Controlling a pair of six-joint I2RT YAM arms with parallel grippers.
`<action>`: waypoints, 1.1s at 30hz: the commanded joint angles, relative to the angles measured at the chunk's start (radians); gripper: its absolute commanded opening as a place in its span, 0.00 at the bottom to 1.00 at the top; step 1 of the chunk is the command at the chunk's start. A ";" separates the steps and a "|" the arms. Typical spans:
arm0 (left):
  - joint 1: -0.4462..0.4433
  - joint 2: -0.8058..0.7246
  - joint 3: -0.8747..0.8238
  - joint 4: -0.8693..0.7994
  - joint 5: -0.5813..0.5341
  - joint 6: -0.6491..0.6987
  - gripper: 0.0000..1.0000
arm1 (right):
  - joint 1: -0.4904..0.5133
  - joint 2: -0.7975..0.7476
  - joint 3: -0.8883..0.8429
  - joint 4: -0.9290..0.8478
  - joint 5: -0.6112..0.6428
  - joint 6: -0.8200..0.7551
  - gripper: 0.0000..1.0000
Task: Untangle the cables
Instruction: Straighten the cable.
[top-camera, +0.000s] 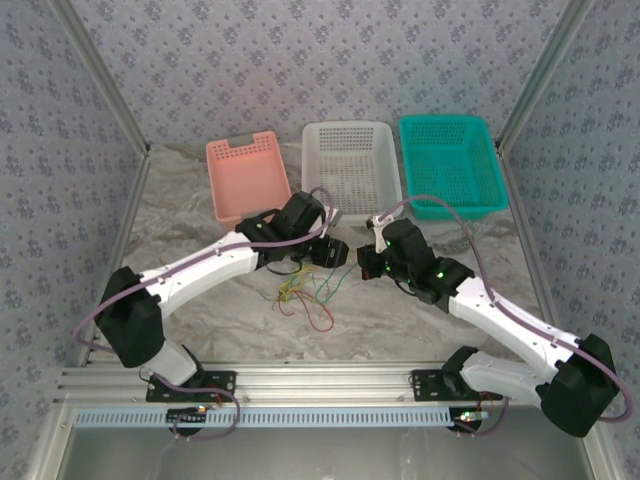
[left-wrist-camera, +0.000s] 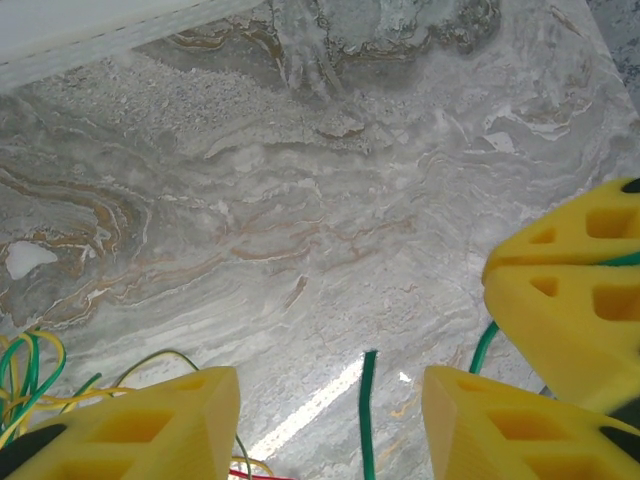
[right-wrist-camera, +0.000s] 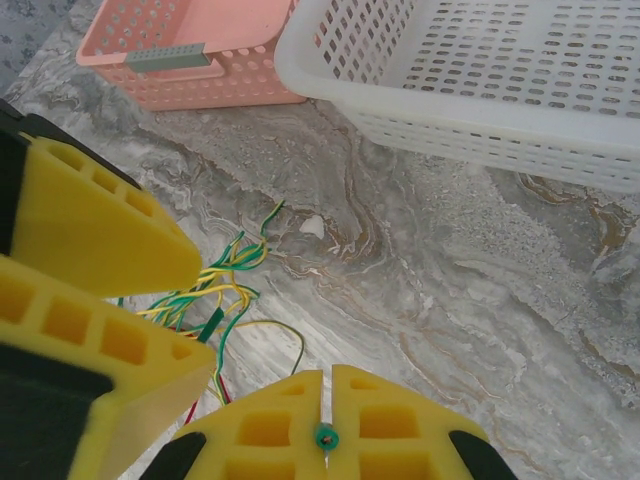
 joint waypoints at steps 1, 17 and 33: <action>-0.006 0.026 -0.020 0.037 0.009 -0.012 0.47 | 0.008 -0.004 0.025 -0.006 -0.008 -0.006 0.00; 0.214 -0.391 -0.307 0.246 -0.177 -0.372 0.00 | -0.081 -0.138 -0.112 -0.036 0.069 0.369 0.00; 0.418 -0.651 -0.518 0.585 -0.174 -0.828 0.00 | 0.177 -0.218 -0.484 0.317 0.282 1.470 0.00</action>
